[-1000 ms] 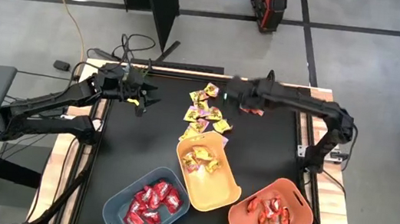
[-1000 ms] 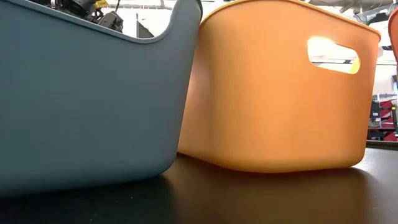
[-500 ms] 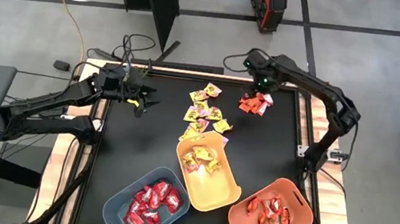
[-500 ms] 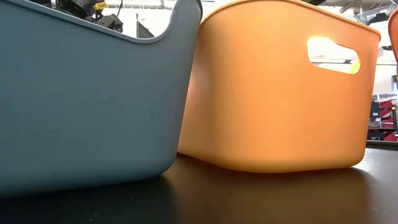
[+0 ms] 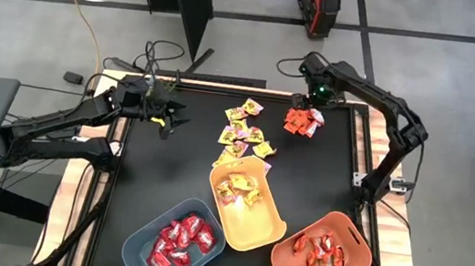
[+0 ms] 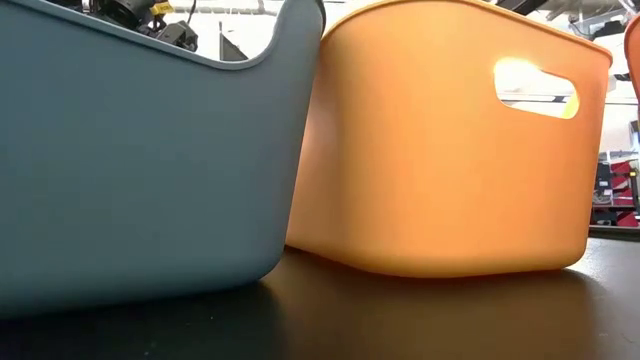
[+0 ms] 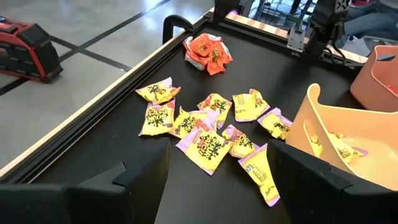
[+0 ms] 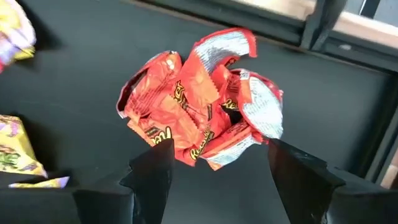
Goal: Sort candy
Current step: Put the yellow candy into the yellow bin
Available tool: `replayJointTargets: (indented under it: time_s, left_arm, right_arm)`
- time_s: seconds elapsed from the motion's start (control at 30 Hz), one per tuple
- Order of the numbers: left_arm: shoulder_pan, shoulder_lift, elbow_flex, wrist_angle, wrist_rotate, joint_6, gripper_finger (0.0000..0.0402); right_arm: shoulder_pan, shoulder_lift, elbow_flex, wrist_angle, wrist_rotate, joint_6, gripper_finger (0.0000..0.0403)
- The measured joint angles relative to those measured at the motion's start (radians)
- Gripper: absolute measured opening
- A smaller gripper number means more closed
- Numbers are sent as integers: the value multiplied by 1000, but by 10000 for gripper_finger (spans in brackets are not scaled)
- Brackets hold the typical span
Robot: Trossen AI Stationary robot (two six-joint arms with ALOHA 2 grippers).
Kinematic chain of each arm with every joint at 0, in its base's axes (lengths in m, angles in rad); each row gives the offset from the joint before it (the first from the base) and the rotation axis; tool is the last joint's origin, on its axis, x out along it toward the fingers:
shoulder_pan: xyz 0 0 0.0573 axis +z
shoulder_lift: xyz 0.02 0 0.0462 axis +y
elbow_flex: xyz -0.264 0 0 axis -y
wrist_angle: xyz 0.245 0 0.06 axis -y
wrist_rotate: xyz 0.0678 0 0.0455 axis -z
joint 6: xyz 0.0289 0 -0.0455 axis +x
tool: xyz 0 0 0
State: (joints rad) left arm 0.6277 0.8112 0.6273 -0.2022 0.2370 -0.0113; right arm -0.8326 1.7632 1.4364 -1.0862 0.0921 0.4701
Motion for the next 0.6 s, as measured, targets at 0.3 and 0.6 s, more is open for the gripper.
replayJointTargets:
  time_s: [0.3, 0.6]
  left_arm:
    - [0, 0, 0, 14, 0, 0, 263]
    - [0, 0, 0, 29, 0, 5, 263]
  right_arm:
    - [10, 104, 52, -2, -10, -23, 275]
    - [-13, 113, 123, -40, -42, -31, 234]
